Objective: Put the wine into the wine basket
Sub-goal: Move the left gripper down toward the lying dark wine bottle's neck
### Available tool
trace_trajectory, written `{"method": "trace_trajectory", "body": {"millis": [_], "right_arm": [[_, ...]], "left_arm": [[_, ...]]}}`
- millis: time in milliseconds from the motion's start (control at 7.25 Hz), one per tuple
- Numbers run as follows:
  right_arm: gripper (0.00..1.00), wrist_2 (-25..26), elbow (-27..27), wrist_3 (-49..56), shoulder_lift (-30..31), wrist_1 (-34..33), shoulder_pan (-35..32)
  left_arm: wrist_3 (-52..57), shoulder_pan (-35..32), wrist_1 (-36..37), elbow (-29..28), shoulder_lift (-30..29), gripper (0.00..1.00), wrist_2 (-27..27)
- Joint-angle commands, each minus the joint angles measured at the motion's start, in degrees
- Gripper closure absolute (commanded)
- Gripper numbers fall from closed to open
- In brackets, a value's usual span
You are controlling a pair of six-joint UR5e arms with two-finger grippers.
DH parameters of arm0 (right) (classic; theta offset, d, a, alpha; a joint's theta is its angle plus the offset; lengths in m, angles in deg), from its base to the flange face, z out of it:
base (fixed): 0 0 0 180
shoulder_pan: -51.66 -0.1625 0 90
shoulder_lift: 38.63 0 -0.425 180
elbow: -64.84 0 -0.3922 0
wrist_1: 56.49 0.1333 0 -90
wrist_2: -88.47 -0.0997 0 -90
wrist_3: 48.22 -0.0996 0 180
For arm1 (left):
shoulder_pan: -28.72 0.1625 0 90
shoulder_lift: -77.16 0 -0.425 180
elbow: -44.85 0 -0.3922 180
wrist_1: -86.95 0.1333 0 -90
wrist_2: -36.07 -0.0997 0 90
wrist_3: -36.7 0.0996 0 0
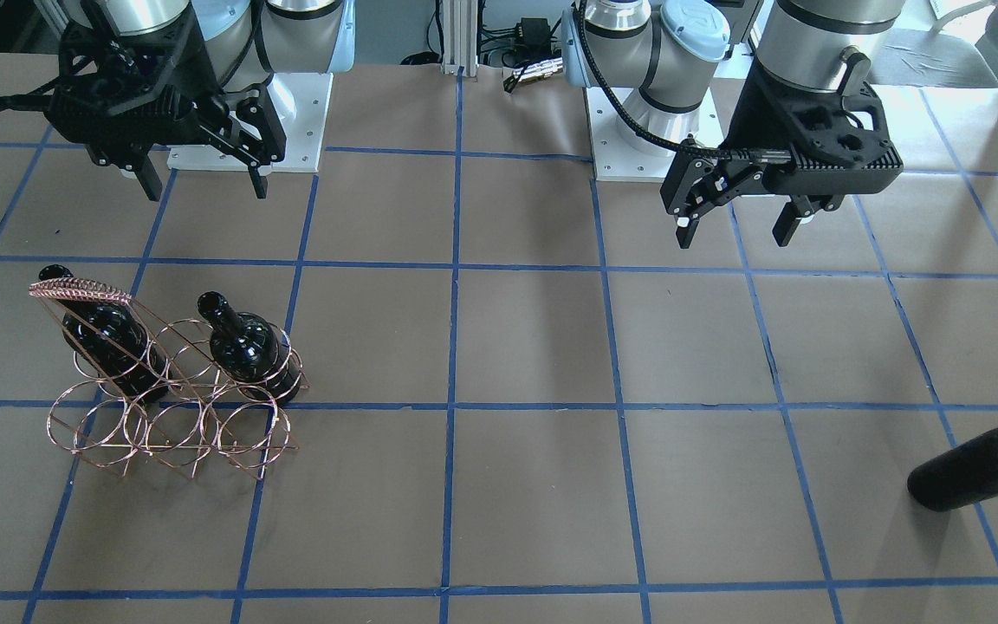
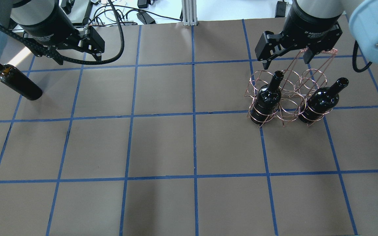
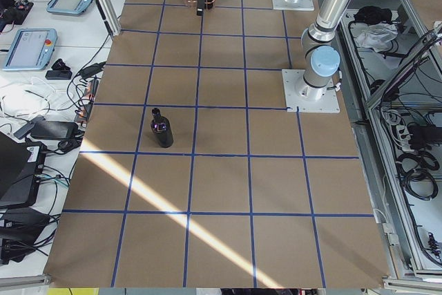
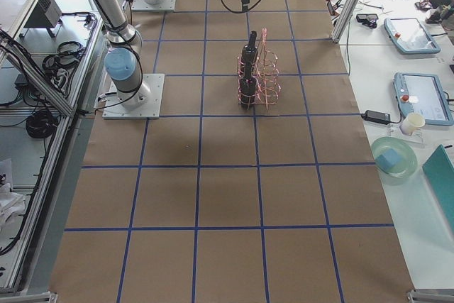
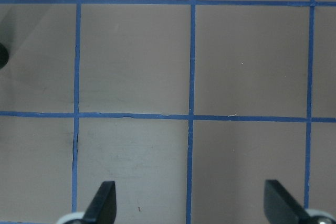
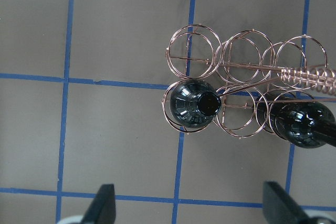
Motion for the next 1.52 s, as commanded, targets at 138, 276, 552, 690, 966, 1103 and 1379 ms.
{"method": "trace_trajectory", "body": {"millis": [138,276,552,690,966,1103,1379], "right_arm": [[0.0,-0.17,0.0,-0.38,-0.18,0.2,0.04],[0.0,-1.05,0.0,-0.9,-0.53,-0.41,0.04],[0.0,-1.14,0.26,-1.69,-1.33,-0.77,0.04],[0.0,-1.14,0.44,-3.61,-1.42,-1.38,0.04],[0.0,-0.62,0.61,-3.19,-2.64,-1.21,0.04],[0.0,-0.27,0.61,-3.71,-2.39,-0.51,0.04],[0.0,-0.53,0.44,-5.81,-0.46,-0.51,-0.13]], "left_arm": [[0.1,0.01,-0.17,0.2,0.13,0.0,0.06],[0.19,0.18,-0.17,0.11,0.22,0.0,0.15],[0.19,0.09,-0.34,0.11,0.22,0.0,0.24],[0.19,0.09,-0.34,0.19,0.22,0.0,0.24],[0.19,0.36,-0.78,-0.24,0.13,0.0,0.77],[1.23,1.05,-0.61,-0.5,0.04,0.0,0.68],[10.49,12.6,-0.52,-0.6,-1.79,0.0,1.21]]}}
